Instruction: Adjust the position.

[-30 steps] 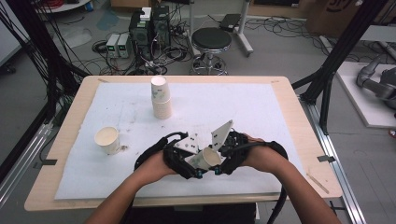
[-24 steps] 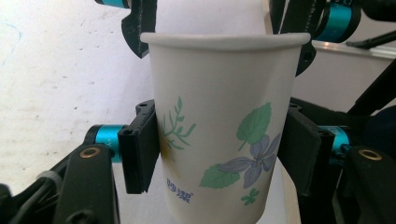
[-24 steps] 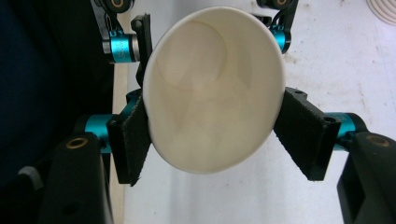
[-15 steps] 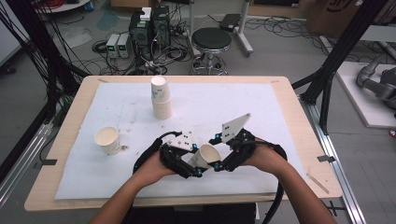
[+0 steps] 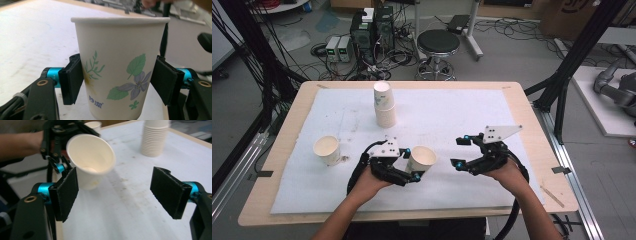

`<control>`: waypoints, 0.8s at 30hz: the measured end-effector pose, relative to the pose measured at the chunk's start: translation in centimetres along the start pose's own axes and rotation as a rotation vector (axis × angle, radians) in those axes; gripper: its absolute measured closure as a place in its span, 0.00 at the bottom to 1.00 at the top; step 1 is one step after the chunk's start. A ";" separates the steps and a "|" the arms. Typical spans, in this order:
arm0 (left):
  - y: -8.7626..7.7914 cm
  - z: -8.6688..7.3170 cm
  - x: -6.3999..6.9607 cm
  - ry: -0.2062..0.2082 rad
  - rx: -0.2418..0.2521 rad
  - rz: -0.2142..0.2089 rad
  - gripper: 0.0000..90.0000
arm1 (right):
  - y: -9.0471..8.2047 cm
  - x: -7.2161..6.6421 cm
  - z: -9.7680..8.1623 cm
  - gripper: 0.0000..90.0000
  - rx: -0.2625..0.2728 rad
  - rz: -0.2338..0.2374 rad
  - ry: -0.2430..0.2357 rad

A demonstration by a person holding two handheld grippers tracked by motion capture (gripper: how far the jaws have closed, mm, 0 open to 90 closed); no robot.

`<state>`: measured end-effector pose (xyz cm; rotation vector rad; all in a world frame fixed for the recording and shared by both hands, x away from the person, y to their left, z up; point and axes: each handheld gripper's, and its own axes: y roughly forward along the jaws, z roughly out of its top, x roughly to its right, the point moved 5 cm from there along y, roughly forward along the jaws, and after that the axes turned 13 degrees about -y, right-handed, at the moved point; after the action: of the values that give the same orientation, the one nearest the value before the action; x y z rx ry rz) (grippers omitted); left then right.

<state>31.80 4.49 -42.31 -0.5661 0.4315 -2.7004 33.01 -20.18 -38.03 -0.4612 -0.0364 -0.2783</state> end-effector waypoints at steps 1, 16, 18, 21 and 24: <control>-0.3 0.0 -0.2 -0.004 0.020 0.011 0.34 | -0.3 0.1 -0.5 0.25 0.008 -0.015 0.021; -3.1 0.4 -1.5 -0.027 0.242 0.122 0.34 | -2.8 1.3 -5.6 0.25 0.013 -0.319 0.112; -3.3 0.6 -1.6 -0.025 0.263 0.134 0.34 | -2.9 1.4 -5.9 0.25 0.006 -0.332 0.113; -3.6 0.8 -1.7 -0.023 0.296 0.151 0.33 | -3.0 1.6 -6.1 0.25 -0.012 -0.359 0.106; -3.7 1.0 -1.7 -0.013 0.320 0.172 0.33 | -3.2 1.8 -6.2 0.25 -0.015 -0.373 0.096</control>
<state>32.69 8.19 -40.63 -0.4325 0.0384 -2.5265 33.71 -26.09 -42.00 -0.4538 -0.0267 -0.6669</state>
